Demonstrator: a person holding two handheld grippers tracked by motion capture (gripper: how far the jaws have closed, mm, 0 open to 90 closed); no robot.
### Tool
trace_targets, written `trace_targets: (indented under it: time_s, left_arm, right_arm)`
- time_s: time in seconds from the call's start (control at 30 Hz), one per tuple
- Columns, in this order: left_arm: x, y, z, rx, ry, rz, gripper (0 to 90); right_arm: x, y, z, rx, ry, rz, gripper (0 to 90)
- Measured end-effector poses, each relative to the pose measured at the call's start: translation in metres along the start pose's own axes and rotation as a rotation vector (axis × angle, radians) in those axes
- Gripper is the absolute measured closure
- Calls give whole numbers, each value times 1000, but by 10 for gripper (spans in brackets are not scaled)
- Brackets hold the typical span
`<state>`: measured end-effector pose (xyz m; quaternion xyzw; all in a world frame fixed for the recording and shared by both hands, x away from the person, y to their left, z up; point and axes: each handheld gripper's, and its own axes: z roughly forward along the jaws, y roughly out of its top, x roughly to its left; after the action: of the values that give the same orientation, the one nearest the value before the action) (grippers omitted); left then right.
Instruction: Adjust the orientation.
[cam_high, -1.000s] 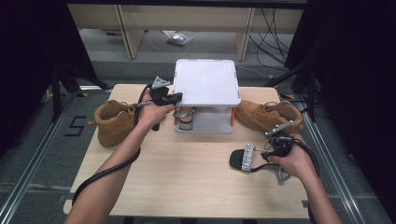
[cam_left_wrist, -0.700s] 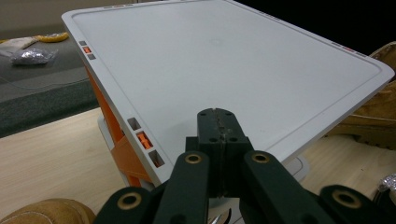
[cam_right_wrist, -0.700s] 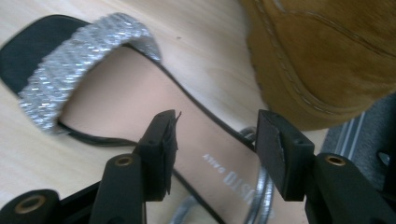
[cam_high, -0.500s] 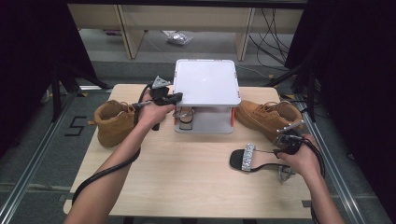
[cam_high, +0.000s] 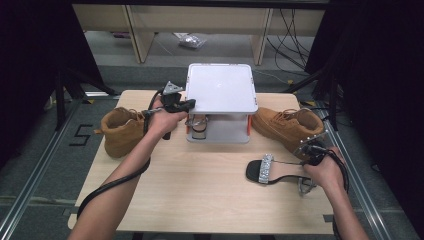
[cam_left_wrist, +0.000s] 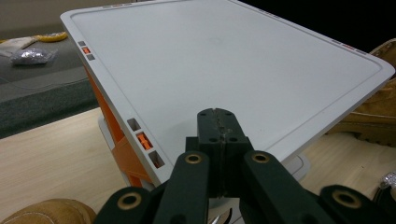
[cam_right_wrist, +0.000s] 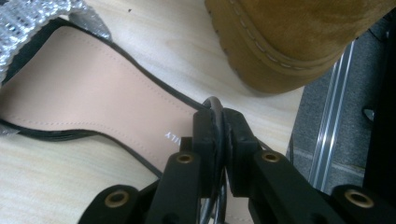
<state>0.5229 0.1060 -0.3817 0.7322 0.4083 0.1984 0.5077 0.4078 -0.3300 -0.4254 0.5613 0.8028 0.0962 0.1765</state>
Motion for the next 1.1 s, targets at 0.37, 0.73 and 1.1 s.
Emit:
trace_targets:
  time_s: [0.37,0.73,1.1]
  left_arm:
    - [-1,0,0,2,4,6,897]
    - [-1,1,0,11,9,14,897]
    - [-1,1,0,12,11,15,897]
  right_arm:
    - [21,-8,-13,59,79,-57,845]
    - [58,-14,-24,107,142,-140,810]
    - [86,-21,-40,127,283,-202,764]
